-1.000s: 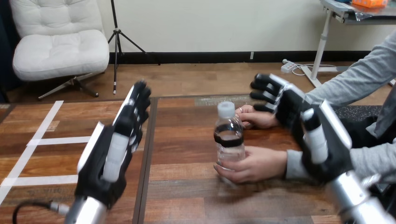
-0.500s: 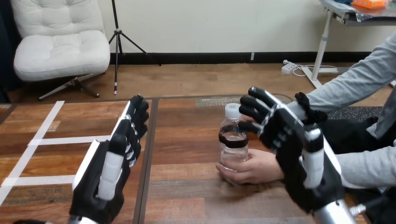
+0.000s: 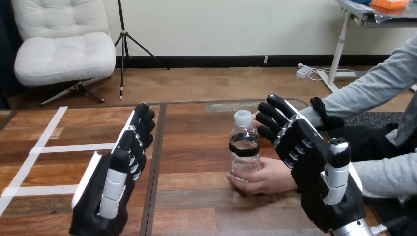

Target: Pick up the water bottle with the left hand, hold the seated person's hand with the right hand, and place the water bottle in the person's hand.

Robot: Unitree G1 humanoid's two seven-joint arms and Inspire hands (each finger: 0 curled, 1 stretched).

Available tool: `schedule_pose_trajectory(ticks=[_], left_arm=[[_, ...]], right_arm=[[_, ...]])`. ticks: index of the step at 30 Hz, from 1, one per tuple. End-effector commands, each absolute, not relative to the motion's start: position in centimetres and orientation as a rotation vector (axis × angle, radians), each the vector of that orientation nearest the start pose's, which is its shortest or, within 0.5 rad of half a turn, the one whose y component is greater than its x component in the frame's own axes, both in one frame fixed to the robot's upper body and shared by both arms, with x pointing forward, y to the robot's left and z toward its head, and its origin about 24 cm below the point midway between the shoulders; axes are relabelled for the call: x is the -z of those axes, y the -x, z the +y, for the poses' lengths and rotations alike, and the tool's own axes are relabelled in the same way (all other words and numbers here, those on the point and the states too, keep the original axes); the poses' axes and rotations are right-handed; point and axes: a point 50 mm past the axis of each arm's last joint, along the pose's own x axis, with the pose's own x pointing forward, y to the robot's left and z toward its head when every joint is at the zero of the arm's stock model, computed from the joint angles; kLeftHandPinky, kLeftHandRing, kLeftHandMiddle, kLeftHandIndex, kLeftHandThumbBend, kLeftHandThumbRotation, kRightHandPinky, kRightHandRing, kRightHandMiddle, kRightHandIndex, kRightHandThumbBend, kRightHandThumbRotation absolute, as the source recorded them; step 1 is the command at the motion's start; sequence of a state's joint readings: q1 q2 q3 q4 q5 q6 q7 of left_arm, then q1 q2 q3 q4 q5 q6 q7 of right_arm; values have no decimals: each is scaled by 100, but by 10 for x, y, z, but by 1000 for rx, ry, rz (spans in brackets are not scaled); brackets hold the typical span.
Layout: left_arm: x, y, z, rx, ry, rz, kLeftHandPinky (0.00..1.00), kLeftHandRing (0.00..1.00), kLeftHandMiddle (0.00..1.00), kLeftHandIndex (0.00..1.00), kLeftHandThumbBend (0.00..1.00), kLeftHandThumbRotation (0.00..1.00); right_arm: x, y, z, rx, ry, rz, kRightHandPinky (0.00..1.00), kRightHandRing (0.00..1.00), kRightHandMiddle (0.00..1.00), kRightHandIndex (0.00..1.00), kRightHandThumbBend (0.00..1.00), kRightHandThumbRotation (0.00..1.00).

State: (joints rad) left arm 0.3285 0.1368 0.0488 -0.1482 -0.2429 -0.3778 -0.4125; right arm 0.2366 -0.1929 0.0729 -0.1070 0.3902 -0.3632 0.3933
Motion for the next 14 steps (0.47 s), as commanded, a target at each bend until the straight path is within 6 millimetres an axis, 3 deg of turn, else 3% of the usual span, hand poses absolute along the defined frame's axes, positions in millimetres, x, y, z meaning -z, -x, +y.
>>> schedule_pose_trajectory(ticks=[1,14], left_arm=[[-61,-183,182,249,-2,-333,100,100,100,100,88,100],[-62,-181,178,191,-38,-423,94,98,100,98,83,97]], right_arm=[[-72,-202,-164,-373,-185,-356,92,92,91,91,99,100],[-76,-199,-160,-397,-190,-374,91,94,95,93,99,100]])
